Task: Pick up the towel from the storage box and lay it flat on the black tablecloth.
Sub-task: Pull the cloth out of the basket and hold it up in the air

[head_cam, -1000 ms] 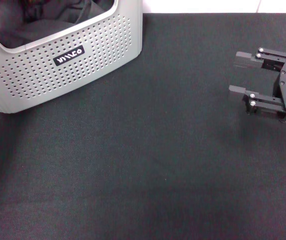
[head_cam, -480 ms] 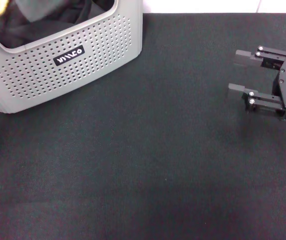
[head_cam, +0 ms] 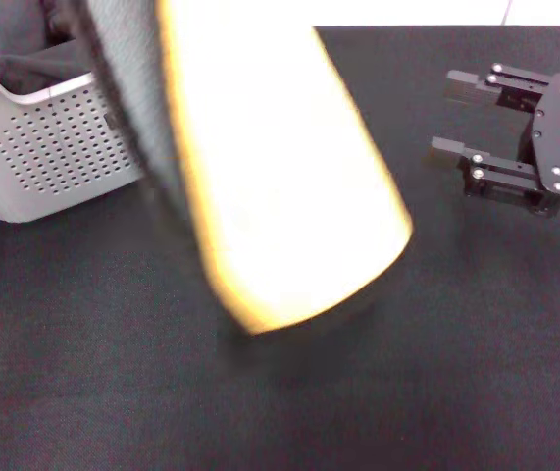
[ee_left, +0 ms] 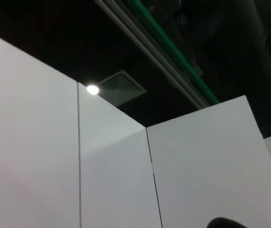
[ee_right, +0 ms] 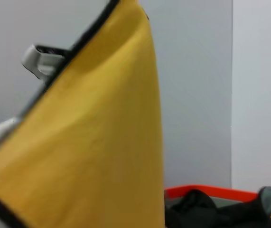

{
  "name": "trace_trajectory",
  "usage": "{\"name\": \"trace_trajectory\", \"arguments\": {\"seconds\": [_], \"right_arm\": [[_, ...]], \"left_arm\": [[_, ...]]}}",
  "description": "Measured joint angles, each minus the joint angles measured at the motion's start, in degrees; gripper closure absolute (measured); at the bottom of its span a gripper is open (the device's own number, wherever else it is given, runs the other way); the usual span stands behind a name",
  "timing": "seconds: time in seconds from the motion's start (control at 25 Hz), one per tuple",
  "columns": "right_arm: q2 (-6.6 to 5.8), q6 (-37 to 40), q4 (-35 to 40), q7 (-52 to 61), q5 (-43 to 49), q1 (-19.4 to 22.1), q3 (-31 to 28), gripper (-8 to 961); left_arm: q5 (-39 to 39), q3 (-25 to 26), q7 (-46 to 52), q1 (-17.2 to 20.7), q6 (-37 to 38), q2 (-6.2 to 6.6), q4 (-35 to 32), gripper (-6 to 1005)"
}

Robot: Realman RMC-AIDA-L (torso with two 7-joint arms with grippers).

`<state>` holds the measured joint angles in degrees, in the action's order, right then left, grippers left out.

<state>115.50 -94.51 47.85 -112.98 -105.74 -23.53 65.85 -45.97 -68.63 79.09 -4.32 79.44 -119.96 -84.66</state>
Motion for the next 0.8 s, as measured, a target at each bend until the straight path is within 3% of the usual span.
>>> {"name": "trace_trajectory", "arguments": {"seconds": [0.44,0.8], "right_arm": [[0.42,-2.5,-0.1,0.1,-3.8,-1.1,3.1,322],[0.61,-2.3,-0.4,-0.8,-5.7,-1.5,4.1,322]], "left_arm": [[-0.4,-7.1,-11.6,-4.9,0.7,-0.26,14.6,990],[0.3,-15.2,-19.5,-8.0,-9.9,-0.41,15.7,990]]}}
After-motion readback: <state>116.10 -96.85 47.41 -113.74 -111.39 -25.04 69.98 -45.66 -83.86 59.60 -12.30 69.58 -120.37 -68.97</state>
